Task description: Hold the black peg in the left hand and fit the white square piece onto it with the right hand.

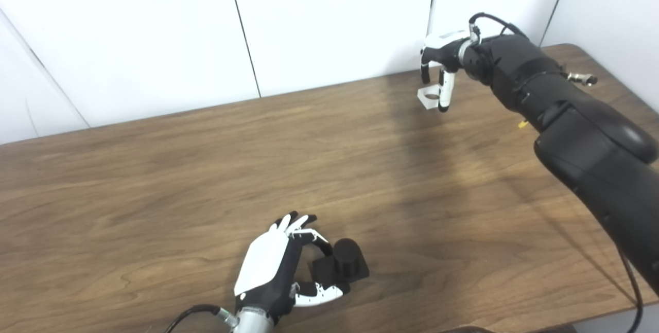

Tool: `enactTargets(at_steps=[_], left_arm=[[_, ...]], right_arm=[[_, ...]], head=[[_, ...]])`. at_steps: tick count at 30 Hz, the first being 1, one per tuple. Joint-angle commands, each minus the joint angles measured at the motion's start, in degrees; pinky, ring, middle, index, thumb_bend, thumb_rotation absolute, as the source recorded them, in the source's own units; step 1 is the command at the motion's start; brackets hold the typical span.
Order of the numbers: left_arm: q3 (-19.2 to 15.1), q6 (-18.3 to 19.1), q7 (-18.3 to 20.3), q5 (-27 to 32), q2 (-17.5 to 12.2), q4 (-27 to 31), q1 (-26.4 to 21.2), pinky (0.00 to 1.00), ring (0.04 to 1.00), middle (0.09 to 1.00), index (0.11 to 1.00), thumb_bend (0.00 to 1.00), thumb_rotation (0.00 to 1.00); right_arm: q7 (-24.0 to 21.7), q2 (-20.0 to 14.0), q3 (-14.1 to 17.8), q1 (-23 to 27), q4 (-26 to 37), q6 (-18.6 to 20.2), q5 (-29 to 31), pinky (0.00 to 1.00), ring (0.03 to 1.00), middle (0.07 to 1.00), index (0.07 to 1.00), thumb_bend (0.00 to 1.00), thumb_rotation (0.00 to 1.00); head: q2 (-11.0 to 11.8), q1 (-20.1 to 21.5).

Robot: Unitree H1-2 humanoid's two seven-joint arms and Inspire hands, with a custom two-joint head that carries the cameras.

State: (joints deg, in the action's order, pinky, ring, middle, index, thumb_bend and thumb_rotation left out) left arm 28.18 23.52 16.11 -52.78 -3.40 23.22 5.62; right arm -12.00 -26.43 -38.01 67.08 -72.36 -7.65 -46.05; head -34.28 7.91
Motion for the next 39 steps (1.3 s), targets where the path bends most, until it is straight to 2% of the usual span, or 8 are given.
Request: enactTargets(at_steps=[1, 8, 16, 19, 23, 27, 30, 39], left_arm=[[0.42, 2.49, 1.66, -2.46, -0.56, -3.57, 2.19, 1.00, 1.000, 0.919, 0.489, 0.52, 0.07], [0.31, 2.30, 1.02, -2.01, -0.52, -3.57, 2.50, 1.00, 1.000, 0.917, 0.489, 0.52, 0.07], [0.16, 2.48, 1.16, -1.95, -0.50, -3.31, 2.62, 1.00, 1.000, 0.919, 0.489, 0.52, 0.07], [0.26, 2.54, 1.26, -2.07, -0.42, -3.29, 2.56, 1.00, 1.000, 0.919, 0.489, 0.52, 0.07], [0.23, 2.41, 1.15, -1.75, -0.34, -3.23, 2.57, 1.00, 1.000, 0.920, 0.490, 0.52, 0.07], [0.22, 2.35, 0.95, -1.71, -0.23, -3.19, 2.61, 1.00, 1.000, 0.917, 0.489, 0.52, 0.07], [0.32, 2.60, 1.22, -2.21, -0.22, -3.03, 2.56, 1.00, 1.000, 0.917, 0.489, 0.52, 0.07], [0.40, 2.76, 1.61, -2.36, -0.28, -2.67, 2.74, 1.00, 1.000, 0.919, 0.489, 0.52, 0.07]], right_arm=[[0.64, -0.37, -0.17, 5.37, 1.02, 0.05, -0.34, 1.00, 1.000, 0.990, 0.679, 0.92, 0.14], [0.74, 0.44, -1.55, 5.62, -0.30, 0.33, -1.55, 1.00, 1.000, 1.000, 0.718, 0.91, 0.15], [2.02, 1.35, -2.18, 5.79, -2.57, -0.10, -1.85, 1.00, 1.000, 0.995, 0.680, 0.92, 0.12], [2.10, 1.66, -2.68, 5.72, -2.78, 0.58, -2.36, 1.00, 1.000, 1.000, 0.760, 0.91, 0.14], [1.92, 1.80, -3.02, 5.69, -2.90, 0.91, -2.62, 1.00, 1.000, 1.000, 0.779, 0.90, 0.15], [1.88, 1.78, -3.06, 5.59, -3.10, 0.58, -2.55, 1.00, 1.000, 1.000, 0.768, 0.91, 0.15], [2.22, 1.77, -3.07, 5.49, -3.50, 0.38, -2.53, 1.00, 1.000, 1.000, 0.704, 0.91, 0.15], [3.09, 1.99, -3.91, 5.01, -4.62, 1.22, -3.11, 1.00, 1.000, 1.000, 0.769, 0.93, 0.19]], head=[[-0.08, 0.05], [0.05, -0.30], [0.20, -0.41], [0.15, -0.63], [0.17, -0.62], [0.08, -0.95], [0.14, -1.01], [0.03, -1.16]])
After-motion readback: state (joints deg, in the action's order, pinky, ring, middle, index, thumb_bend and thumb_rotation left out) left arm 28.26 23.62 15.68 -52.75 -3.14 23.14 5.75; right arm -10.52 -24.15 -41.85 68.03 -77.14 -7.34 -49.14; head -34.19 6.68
